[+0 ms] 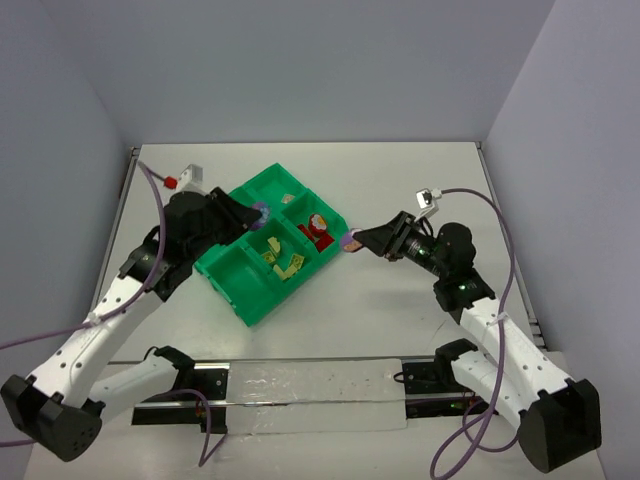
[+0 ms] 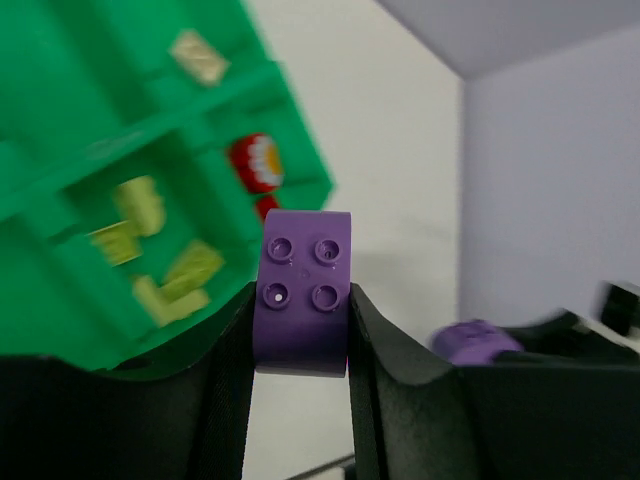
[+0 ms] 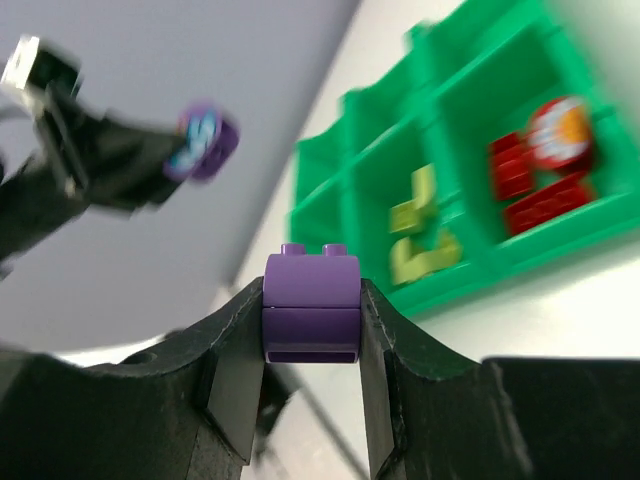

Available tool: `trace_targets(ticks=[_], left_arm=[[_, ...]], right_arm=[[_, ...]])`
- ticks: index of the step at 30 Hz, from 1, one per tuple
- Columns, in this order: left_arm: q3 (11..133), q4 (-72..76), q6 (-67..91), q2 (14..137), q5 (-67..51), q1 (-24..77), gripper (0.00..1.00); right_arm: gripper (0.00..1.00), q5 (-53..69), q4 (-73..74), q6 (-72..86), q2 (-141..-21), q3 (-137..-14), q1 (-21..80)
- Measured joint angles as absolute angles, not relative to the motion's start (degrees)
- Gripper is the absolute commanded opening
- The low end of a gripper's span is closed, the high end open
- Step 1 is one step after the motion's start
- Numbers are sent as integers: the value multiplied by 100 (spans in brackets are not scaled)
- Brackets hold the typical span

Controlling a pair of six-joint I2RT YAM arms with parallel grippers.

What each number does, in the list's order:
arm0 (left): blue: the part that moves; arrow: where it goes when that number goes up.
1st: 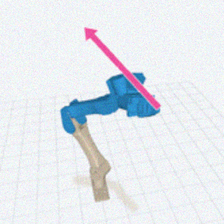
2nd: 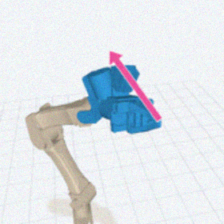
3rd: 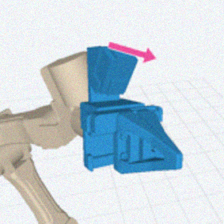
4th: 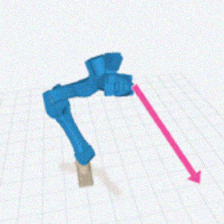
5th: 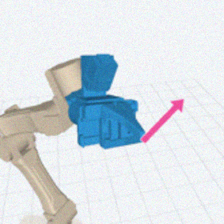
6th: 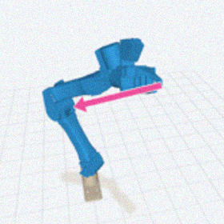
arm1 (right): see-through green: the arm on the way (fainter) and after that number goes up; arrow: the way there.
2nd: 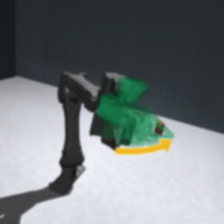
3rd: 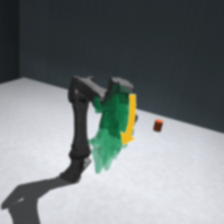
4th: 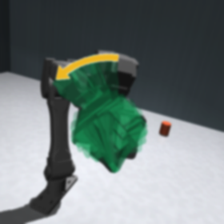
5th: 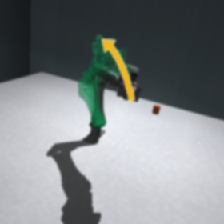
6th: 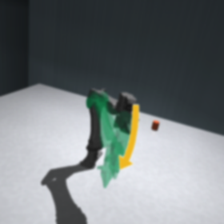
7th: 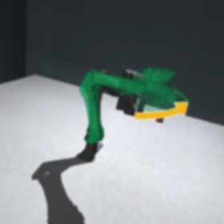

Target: Sort the legos into containers by color

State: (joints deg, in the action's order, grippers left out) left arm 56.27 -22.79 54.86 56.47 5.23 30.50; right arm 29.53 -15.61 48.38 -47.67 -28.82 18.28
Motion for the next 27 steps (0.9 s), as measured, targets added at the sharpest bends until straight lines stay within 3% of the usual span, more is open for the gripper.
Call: trace_targets(ticks=[8,10,12,16,19,22,27], left_arm=[[4477,-3574,6112,5141,1830,3282,0],[4223,-3769,6268,5048,1919,3353,4],[4078,-3877,6347,5000,1960,3376,28],[4013,-3790,6354,5109,1940,3378,64],[4001,-3611,6267,5261,1858,3378,77],[4004,-3465,6144,5388,1753,3378,79],[4267,-3201,5563,5476,1430,3377,72]], right_arm=[[0,1871,270,3741,-4525,-3271,1820],[0,1754,492,3648,-4525,-3273,1816],[0,1706,647,3585,-4528,-3293,1814],[0,1712,830,3489,-4528,-3428,1813],[0,1738,869,3437,-4529,-3511,1813],[0,1829,956,3350,-4558,-3587,1813],[0,2388,1116,3142,-4793,-3748,1811]])
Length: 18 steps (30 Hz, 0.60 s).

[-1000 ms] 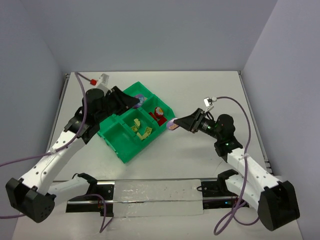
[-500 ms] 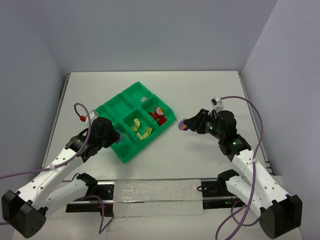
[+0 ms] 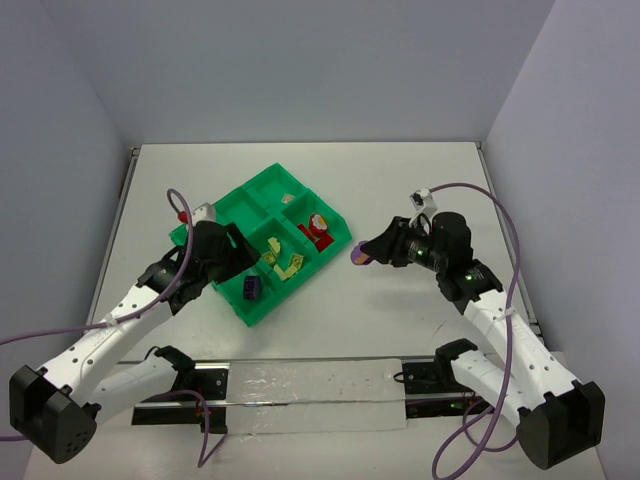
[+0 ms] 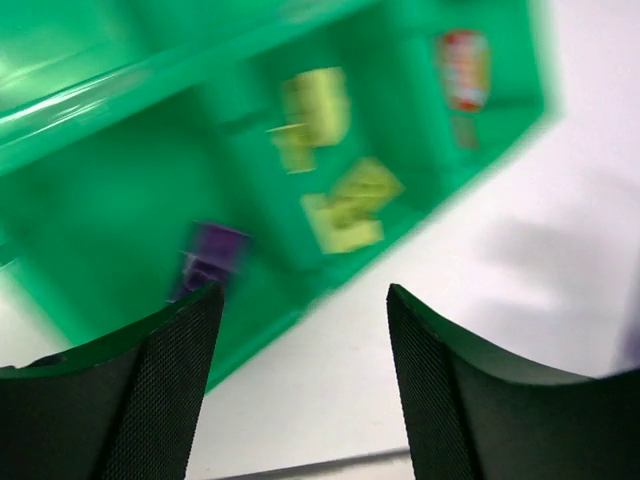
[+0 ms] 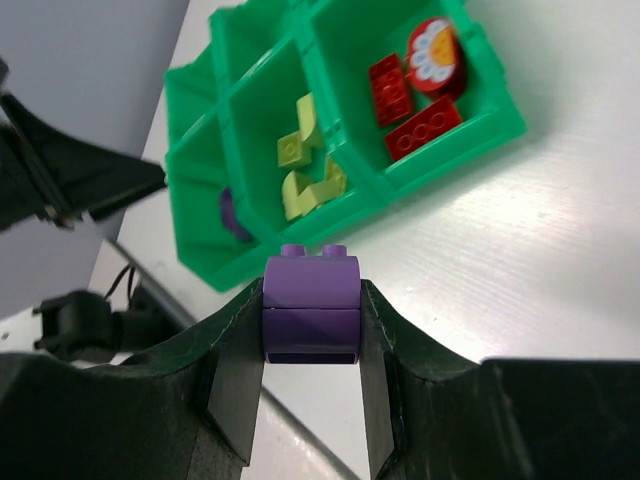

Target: Sort the legos into containers by color

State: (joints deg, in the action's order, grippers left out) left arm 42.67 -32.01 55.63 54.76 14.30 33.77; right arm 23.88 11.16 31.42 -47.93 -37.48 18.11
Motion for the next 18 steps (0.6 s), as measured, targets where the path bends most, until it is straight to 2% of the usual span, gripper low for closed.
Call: trace_targets(ticks=[3,11,18], left_arm=[[4493,-2571,4908,5470,607,3378,71],[4837,-546,3896,6042,-2859,3524,74],[4745,453,3916,6514,-4293,3733,79]], right_arm=[[0,2954,1114,3045,-4995,-3857,1813],[0,4443,748,3074,-5190,-3946,1813],[0,5119,-139,3579,-5191,-3942,1871]])
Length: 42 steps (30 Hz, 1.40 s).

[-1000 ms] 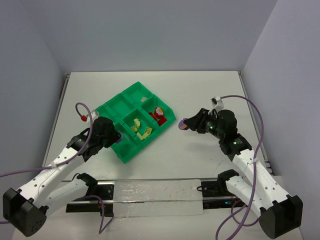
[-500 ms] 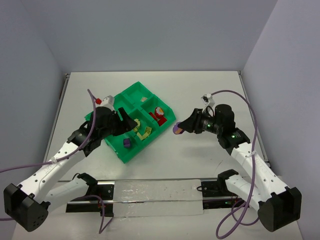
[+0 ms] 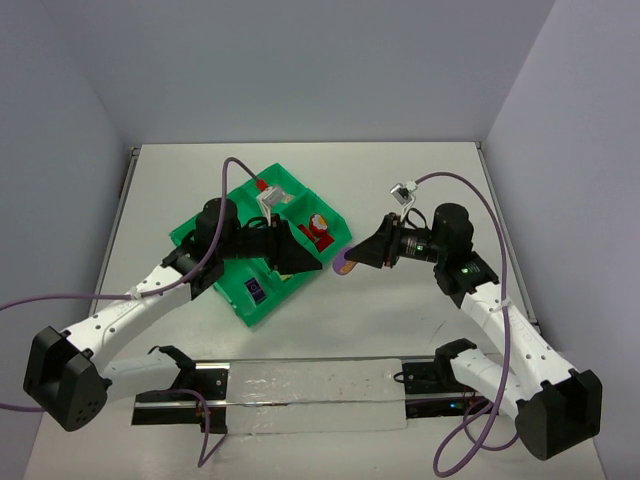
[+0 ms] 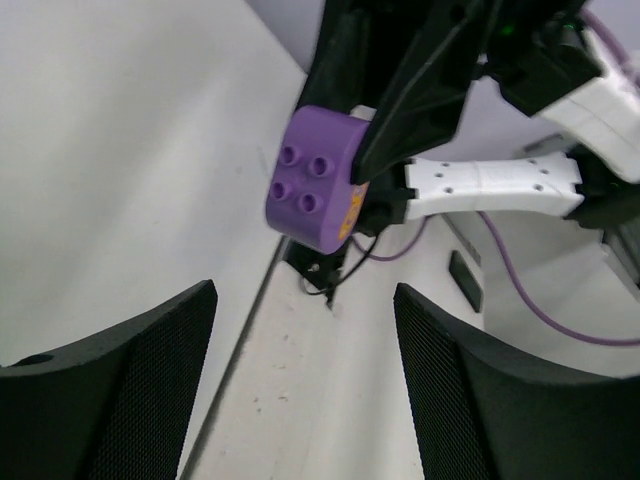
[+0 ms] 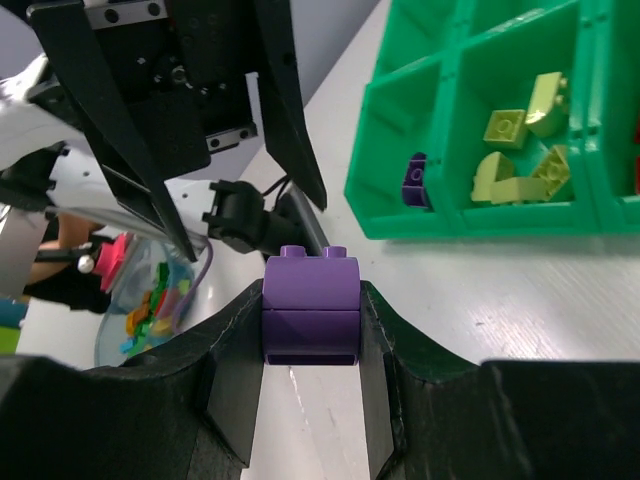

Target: Sort the legos into containers by color

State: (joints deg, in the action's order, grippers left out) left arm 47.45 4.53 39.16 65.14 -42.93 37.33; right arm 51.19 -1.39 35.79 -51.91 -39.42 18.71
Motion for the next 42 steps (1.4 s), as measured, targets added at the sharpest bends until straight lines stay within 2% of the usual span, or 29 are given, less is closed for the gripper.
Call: trace_targets(ticks=[10,20,35,37,38,39,40,42], left_arm=[[4213,1978,4492,6447,-5041,3778,78],[4189,2514,4698,6677,-5390,3829,72],[4189,2608,4780,6754,-5488,3830,35],[4189,2631,4788,6755,-5497,3830,26],[4189,2638,4788,6755,-5504,3830,19],[4189,2641,4788,6755,-5510,3830,3],[4189,2640,4788,6755,-5515,3830,0],[4189,2619,4786,6753,-5514,3829,0]], right_arm=[[0,5472,-322,3645,-5503,-4153,2235],[0,5490,-392,3637,-5584,-4397,2660],[0,5549,-417,3650,-5683,-4491,2827],[0,5561,-425,3651,-5686,-4493,2827],[0,5561,-425,3649,-5686,-4497,2831],[0,5563,-425,3645,-5690,-4501,2835],[4,5568,-425,3639,-5696,-4501,2836],[35,5572,-397,3617,-5718,-4516,2836]])
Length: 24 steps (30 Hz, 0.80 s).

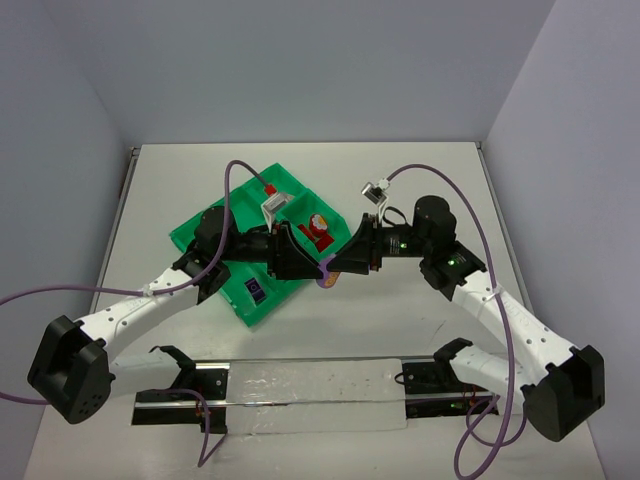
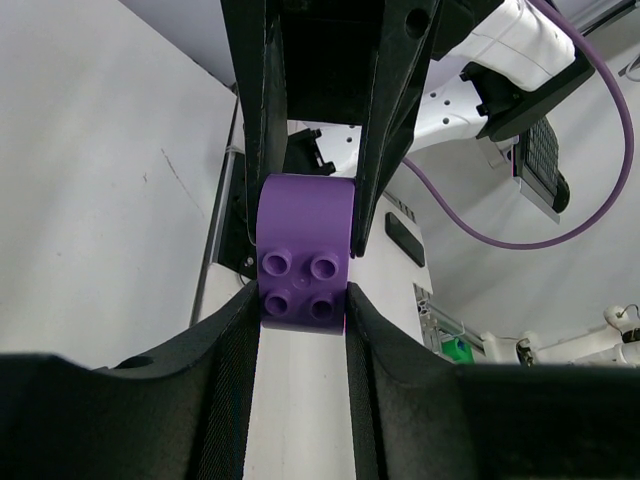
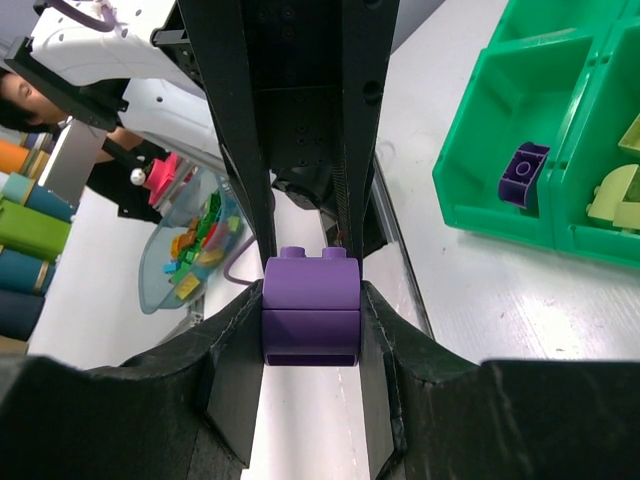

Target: Sort the legos into containers by color

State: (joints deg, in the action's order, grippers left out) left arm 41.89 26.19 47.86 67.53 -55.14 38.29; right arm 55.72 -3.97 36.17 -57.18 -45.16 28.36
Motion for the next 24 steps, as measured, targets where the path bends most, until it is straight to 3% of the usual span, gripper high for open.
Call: trace_targets(ticks=[3,6,14,24], left_arm=[[4189,2546,4762,6747,-5428,3826,0],[4189,2439,4728,6707,-5288,3828,0],[4189,2240,4665,6583,-5078,3761,0],[4189,2358,4824,6569,-4984,3515,0]], right_arm=[[71,5471,-213,3547,-5779,-4626,2841],[85,5151,-2,3454,-5834,-4749,2855],[86,4717,134,3444,-5816,-4761,2812],[79,4916,-99,3511,-5478,-4502,2773]])
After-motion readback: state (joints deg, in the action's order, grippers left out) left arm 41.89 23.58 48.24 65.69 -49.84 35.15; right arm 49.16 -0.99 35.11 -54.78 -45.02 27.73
